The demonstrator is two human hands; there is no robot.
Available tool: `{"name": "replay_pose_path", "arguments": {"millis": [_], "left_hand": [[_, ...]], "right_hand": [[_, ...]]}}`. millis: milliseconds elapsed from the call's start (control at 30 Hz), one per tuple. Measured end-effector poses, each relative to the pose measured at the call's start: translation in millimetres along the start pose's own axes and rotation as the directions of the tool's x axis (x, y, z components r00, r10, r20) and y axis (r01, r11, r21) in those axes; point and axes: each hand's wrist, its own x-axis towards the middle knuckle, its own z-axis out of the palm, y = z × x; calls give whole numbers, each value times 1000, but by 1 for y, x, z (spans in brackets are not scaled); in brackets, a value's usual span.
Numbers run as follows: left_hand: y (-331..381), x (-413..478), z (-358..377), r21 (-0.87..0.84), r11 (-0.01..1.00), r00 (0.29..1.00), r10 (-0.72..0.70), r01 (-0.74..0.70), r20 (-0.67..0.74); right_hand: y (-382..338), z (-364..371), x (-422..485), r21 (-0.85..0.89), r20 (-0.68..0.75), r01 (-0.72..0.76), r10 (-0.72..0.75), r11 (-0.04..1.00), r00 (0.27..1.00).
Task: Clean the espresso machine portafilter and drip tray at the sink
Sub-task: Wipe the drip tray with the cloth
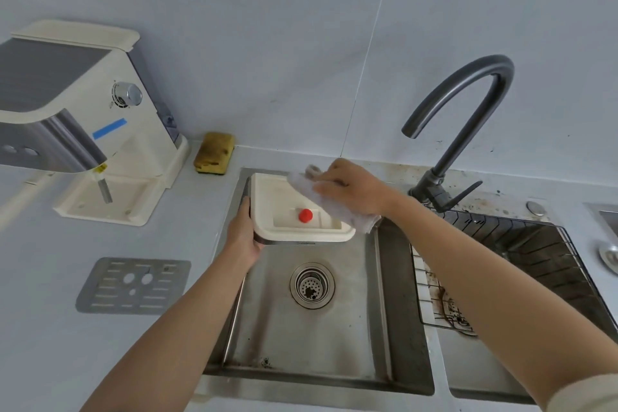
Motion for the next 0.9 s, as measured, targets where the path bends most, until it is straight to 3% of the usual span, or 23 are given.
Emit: {"name": "replay_pose_path", "arguments": {"millis": [33, 100, 167, 267, 367, 600, 867, 900], "left_hand": [[-2, 0, 0, 21, 1000, 1000, -5, 5, 10], [-5, -2, 1, 72, 997, 999, -14, 11, 49], [-8, -7, 5, 97, 995, 996, -31, 22, 86], [-8, -12, 12, 126, 992, 994, -17, 4, 104], [-7, -11, 11, 100, 995, 994, 12, -23, 113], [3, -10, 5, -24, 999, 999, 37, -37, -18], [12, -8, 4, 10, 996, 994, 84, -84, -65], [12, -8, 3, 25, 996, 994, 92, -90, -65]], "right_hand": [[-2, -2, 1, 15, -50, 22, -21, 1000, 999], [-5, -2, 4, -188, -68, 121, -135, 975, 988], [-8, 4, 7, -423, 1, 224, -246, 878, 969], [-6, 18, 18, -566, 108, 287, -275, 773, 955], [6, 26, 31, -598, 133, 280, -252, 751, 959], [37, 6, 38, -650, 122, 182, -135, 738, 983], [62, -9, 25, -672, 132, 185, -130, 717, 983], [63, -8, 22, -709, 138, 209, -158, 674, 978]]}}
